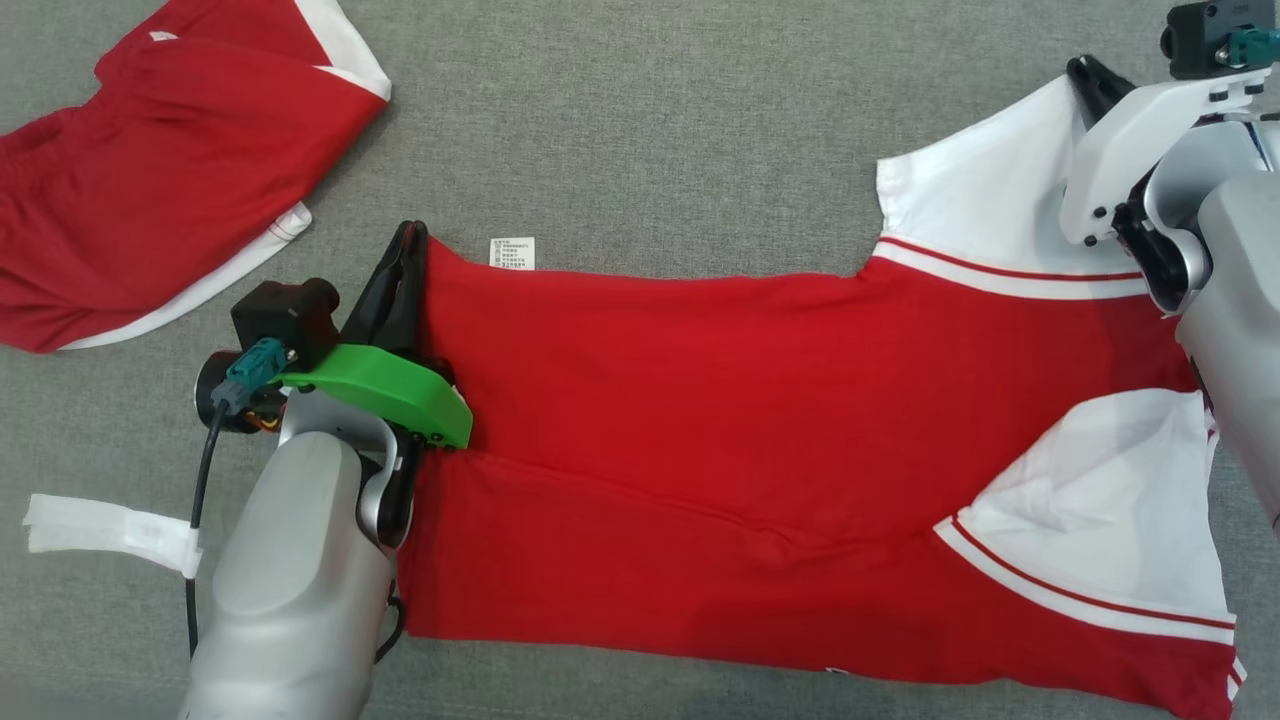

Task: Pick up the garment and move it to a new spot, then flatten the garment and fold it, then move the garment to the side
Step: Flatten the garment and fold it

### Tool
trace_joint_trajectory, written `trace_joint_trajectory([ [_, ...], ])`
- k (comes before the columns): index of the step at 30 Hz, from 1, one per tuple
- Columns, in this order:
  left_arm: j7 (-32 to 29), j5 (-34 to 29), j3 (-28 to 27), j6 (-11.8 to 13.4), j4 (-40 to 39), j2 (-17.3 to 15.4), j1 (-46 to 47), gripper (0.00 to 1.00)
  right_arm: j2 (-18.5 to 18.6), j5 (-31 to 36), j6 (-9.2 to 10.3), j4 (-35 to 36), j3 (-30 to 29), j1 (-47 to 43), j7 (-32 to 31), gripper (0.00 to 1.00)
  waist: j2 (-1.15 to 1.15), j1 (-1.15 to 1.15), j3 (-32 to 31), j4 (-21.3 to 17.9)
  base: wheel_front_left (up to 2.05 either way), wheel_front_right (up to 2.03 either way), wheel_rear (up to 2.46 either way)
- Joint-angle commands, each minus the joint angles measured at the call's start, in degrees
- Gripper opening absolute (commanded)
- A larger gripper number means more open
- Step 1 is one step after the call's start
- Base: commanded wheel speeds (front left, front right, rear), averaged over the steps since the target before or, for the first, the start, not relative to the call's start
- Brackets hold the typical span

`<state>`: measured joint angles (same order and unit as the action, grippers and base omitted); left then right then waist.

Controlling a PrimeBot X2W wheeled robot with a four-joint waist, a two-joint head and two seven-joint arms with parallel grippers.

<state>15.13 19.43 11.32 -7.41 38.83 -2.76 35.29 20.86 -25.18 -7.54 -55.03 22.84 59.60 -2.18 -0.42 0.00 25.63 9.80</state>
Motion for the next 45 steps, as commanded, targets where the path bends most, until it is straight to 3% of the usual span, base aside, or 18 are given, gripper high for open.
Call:
trace_joint_trajectory([
  [1, 0.00, -0.49, -0.39, -0.13, -0.48, -0.26, 1.23, 0.00, -0.22, 0.36, 0.10, -0.59, -0.54, 0.93, 1.68, 0.00, 0.42, 0.00, -0.13, -0.26, 0.00, 0.00, 0.00],
  [8, 0.00, -1.42, -2.24, -0.13, 0.24, -0.28, 0.32, 0.00, -2.79, 1.23, 0.10, -4.46, -1.78, 0.17, 9.68, 0.00, 0.42, 0.00, -3.06, -2.21, 0.00, 0.00, 0.00],
  [16, 0.00, -3.02, -4.79, -0.13, 0.02, -0.54, -5.20, 0.00, -4.07, -3.66, 0.10, -0.20, 1.13, -6.93, 16.18, 0.00, 0.42, 0.00, -10.61, -6.15, 0.00, 0.00, 0.00],
  [24, 0.00, -2.90, -6.35, -0.13, -1.65, -1.22, -12.30, 0.00, -1.71, -9.95, 0.10, 9.29, 2.19, -17.82, 17.38, 0.00, 0.42, 0.00, -17.56, -9.50, 0.00, 0.00, 0.00],
  [33, 0.00, -2.63, -8.83, -0.13, -6.46, -1.19, -22.49, 0.00, -0.36, -13.04, 0.10, 25.40, -2.58, -37.46, 17.36, 0.00, 0.42, 0.00, -22.49, -12.06, 0.00, 0.00, 0.00],
  [45, 0.00, -1.10, -11.29, -0.13, -8.28, -0.31, -30.54, 0.00, -4.65, -11.45, 0.10, 26.43, -5.80, -49.81, 17.38, 0.00, 0.42, 0.00, -23.39, -12.91, 0.00, 0.00, 0.00],
])
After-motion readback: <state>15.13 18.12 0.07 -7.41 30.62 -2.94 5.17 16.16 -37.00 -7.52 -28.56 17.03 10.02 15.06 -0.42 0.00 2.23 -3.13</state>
